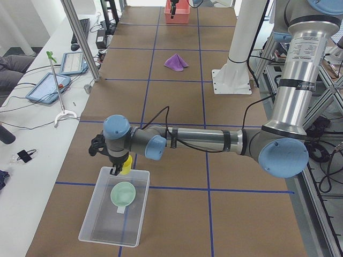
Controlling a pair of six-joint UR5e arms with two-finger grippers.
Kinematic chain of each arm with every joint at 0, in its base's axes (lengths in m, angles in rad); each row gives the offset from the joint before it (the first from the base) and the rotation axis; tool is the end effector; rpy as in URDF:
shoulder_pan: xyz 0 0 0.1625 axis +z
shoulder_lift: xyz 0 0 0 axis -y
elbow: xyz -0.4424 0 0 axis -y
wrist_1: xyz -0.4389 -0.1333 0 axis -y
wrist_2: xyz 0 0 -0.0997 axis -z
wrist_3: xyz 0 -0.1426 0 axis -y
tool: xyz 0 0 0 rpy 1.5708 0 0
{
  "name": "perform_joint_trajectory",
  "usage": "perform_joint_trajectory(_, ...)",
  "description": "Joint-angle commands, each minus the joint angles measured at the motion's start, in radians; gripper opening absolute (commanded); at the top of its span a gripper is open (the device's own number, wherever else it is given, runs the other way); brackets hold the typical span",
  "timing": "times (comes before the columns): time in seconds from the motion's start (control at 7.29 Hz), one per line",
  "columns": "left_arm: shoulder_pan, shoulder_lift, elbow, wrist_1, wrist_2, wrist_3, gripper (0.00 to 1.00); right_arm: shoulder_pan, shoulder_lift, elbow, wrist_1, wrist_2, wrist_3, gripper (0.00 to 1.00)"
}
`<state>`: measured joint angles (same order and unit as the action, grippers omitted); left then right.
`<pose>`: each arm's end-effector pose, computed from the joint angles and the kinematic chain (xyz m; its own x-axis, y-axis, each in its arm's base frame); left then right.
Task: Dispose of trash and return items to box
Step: 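Carry the yellow cup into the clear bin and set it in the bowl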
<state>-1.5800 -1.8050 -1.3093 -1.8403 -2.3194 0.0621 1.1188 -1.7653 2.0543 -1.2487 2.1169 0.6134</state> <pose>-0.0423 -0.6629 0.6823 0.7333 0.2164 -0.6446 -0.0366 0.9592 0.2804 -0.1593 -0.4638 0.5141 0.7281 -0.1003 0.6781 -0.0751 0.9716 0.2243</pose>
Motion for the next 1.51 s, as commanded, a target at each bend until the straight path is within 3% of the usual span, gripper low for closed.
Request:
perform_joint_trajectory(0.0, -0.049, -0.086, 0.211, -0.011, 0.008, 0.136, 0.0, -0.002, 0.001, 0.001, 0.0, 0.0, 0.0, 1.0)
perform_joint_trajectory(0.27, 0.019, -0.082, 0.347, -0.229, 0.058, 0.058, 0.0, -0.005, 0.001, 0.001, 0.0, -0.002, -0.001, 1.0)
perform_joint_trajectory(0.41, 0.056, -0.071, 0.351, -0.288, 0.058, -0.009, 0.0, -0.004, 0.01, 0.001, 0.0, -0.002, -0.001, 1.0)
perform_joint_trajectory(1.1, 0.109, -0.067, 0.34, -0.292, 0.035, -0.05, 0.0, -0.005, 0.02, -0.002, 0.0, -0.011, 0.0, 1.0)
perform_joint_trajectory(1.37, 0.112, -0.066, 0.335, -0.29, 0.035, -0.05, 0.4, -0.007, 0.027, -0.002, -0.001, -0.011, 0.0, 1.0)
